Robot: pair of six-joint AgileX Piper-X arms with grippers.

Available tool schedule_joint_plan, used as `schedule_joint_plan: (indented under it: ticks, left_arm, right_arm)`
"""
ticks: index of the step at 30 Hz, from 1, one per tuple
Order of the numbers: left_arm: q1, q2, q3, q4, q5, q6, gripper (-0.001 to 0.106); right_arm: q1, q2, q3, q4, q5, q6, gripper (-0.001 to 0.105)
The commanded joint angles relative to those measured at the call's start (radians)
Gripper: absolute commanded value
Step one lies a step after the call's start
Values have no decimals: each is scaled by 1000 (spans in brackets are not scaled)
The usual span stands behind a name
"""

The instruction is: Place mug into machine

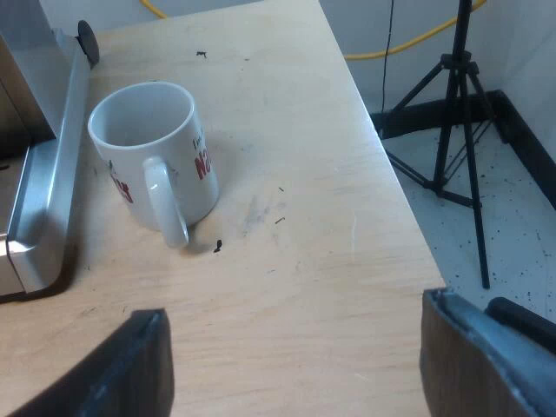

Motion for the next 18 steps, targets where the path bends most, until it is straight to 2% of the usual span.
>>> schedule_joint_plan:
  ticks: [1, 8, 11, 13, 14, 16, 18]
  left_arm:
    - [0, -140, -2, -11, -1, -7, 61]
    - [0, -140, -2, -11, -1, -7, 61]
    - [0, -140, -2, -11, 5, -14, 61]
    - [0, -136, -2, -11, 76, -20, 61]
    - [0, -134, -2, -11, 90, -20, 61]
    - [0, -126, -2, -11, 141, -20, 61]
    - [-5, -117, -7, -17, 155, -20, 61]
  right_arm:
    - [-2, -41, -2, -7, -7, -1, 62]
    - [-2, -41, -2, -7, -7, -1, 62]
    - [-2, -41, -2, -7, -47, 31, 62]
    - [-2, -41, -2, 0, -152, 36, 62]
    - [-2, -41, -4, 2, -175, 36, 62]
    - [-2, -41, -13, 18, -177, 36, 62]
    - [-2, -41, -23, 31, -164, 36, 62]
